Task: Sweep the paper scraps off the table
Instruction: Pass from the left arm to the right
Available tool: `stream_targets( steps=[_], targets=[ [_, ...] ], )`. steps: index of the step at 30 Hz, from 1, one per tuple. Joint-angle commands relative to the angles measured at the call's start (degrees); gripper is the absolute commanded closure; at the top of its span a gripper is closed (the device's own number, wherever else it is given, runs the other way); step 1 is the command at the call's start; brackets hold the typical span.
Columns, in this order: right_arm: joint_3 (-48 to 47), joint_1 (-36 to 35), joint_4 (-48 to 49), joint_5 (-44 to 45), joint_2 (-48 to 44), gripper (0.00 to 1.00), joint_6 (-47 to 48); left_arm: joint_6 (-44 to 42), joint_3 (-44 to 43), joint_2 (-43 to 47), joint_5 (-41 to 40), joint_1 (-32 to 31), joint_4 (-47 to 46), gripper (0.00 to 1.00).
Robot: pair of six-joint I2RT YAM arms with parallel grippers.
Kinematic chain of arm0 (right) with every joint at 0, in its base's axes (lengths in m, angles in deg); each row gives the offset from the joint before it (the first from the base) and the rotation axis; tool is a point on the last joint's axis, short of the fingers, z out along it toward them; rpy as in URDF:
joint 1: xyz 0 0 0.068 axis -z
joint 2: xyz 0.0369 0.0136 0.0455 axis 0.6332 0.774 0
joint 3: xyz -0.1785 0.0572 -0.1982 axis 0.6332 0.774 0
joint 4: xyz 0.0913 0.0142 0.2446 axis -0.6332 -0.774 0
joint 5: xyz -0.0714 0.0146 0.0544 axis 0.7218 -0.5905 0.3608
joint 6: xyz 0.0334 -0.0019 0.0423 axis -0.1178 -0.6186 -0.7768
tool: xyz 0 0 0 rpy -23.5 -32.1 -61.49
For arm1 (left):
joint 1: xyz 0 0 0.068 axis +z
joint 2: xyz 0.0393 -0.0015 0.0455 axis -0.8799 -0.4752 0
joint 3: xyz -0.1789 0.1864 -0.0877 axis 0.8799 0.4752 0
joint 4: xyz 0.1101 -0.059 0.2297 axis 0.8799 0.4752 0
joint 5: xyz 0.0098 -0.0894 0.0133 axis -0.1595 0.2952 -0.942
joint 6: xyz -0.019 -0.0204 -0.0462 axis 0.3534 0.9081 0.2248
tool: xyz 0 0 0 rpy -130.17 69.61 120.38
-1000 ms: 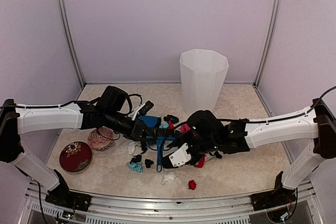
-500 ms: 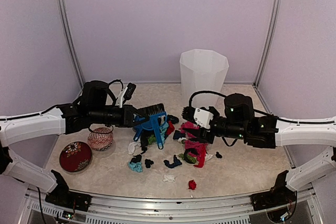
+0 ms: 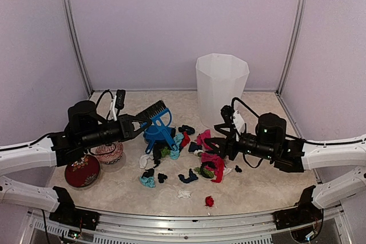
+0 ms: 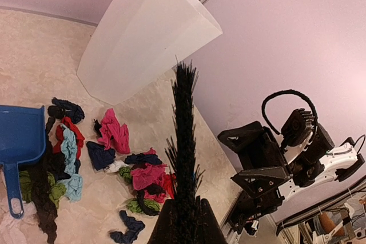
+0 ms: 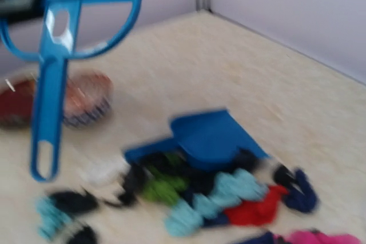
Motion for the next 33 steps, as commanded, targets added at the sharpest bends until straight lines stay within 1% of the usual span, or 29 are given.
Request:
stream_targets(
  steps=[1,2,4,7,12,16,19,27,33],
  targets=[
    [0.14,-1.09,11.12,-6.17,1.75,0.31,-6.99,4.81,4.51,3.85,-4.80,-0.77,-9.33,1.00],
    [0.02,-1.62,12.30,-7.85,2.54,0.31,-7.34,5.76,5.43,4.42,-5.37,-0.92,-10.66,1.00],
    [0.52,-1.93,17.69,-12.28,4.29,0.29,-10.13,7.11,7.67,5.26,-5.91,-1.52,-14.15,1.00],
    [-0.29,-2.36,23.98,-14.98,7.55,0.29,-16.01,8.01,10.42,6.24,-6.14,-2.40,-20.44,1.00],
    [-3.91,-4.14,28.68,-17.00,13.05,0.29,-24.00,8.31,14.34,7.60,-5.56,-3.17,-29.91,1.00],
    [-4.98,-4.72,33.60,-16.05,15.21,0.30,-31.16,7.83,15.98,7.74,-5.07,-3.98,-35.18,1.00],
    [-6.69,-4.84,36.37,-17.32,17.20,0.30,-34.75,7.07,16.71,7.66,-4.72,-4.82,-38.71,1.00],
    [-10.97,-5.86,45.25,-24.72,23.91,0.38,-42.87,5.14,15.57,6.53,-4.06,-6.00,-40.73,1.00],
    [-12.99,-6.28,49.19,-27.57,27.32,0.47,-47.16,4.51,15.01,5.54,-3.16,-6.35,-41.67,1.00]
  ],
)
